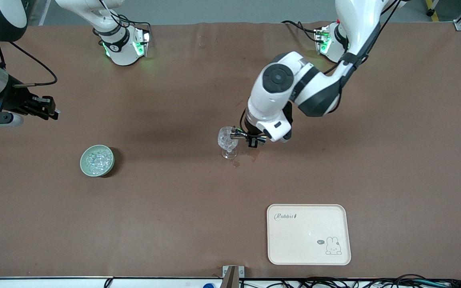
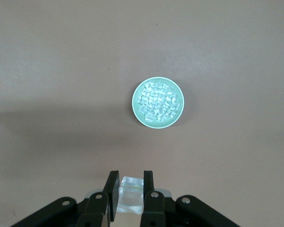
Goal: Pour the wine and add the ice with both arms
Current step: 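Hold the jigger tilted over the glass with the left gripper, then move the jigger toward the tray while the right gripper carries ice to glass, then drop the ice cube into the glass while the left gripper lowers the jigger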
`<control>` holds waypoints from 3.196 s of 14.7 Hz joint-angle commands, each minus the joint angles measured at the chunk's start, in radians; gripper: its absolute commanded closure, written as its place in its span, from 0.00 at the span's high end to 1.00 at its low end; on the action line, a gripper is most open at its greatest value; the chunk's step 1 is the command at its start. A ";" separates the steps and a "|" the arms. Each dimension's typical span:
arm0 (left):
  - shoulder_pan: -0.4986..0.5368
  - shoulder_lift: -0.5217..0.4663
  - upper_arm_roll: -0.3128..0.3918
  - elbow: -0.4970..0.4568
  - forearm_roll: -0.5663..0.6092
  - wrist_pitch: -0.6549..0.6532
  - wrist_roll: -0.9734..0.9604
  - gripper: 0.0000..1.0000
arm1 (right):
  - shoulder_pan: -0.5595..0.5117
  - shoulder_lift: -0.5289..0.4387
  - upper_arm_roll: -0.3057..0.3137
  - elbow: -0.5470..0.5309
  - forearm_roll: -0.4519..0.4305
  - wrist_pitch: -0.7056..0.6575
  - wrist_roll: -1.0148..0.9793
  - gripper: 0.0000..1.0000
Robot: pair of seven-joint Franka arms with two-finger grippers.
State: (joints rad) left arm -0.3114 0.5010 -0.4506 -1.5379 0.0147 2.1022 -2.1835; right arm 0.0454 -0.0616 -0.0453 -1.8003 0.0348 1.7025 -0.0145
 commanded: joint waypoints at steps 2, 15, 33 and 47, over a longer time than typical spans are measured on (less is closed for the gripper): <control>0.057 -0.005 0.000 0.068 -0.256 -0.019 0.140 0.00 | 0.007 -0.027 -0.002 -0.028 -0.009 0.019 -0.004 0.06; 0.403 0.206 0.001 0.191 -0.800 0.111 0.704 0.01 | 0.382 0.207 -0.001 0.157 0.007 0.151 0.425 0.06; 0.568 0.596 0.007 0.266 -1.142 0.154 1.189 0.10 | 0.769 0.714 -0.004 0.590 -0.015 0.171 0.979 0.06; 0.569 0.594 0.024 0.268 -1.130 0.154 1.260 0.60 | 0.754 0.709 -0.007 0.572 -0.055 0.169 0.924 0.88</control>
State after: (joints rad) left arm 0.2573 1.1021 -0.4286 -1.2792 -1.1054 2.2574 -0.9398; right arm 0.8033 0.6555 -0.0553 -1.2171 -0.0023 1.8727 0.9209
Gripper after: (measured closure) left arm 0.471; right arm 0.211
